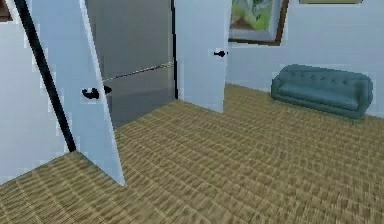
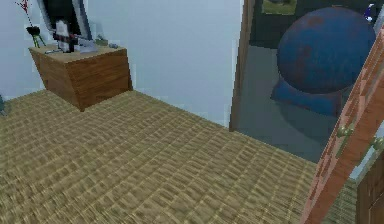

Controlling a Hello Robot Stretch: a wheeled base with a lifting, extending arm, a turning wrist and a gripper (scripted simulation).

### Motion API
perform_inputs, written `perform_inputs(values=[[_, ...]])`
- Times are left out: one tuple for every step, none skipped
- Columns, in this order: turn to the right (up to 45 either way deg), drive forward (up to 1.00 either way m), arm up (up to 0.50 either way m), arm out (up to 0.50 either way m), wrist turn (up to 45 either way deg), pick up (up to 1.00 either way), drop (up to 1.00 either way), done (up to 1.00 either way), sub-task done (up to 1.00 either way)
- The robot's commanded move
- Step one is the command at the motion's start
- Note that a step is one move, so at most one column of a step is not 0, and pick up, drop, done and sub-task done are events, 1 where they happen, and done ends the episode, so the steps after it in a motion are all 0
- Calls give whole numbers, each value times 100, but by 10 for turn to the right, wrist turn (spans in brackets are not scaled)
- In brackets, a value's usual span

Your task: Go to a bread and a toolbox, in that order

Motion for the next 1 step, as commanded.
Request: perform_inputs(values=[[-30, 0, 0, 0, 0, 0, 0, 0, 0]])
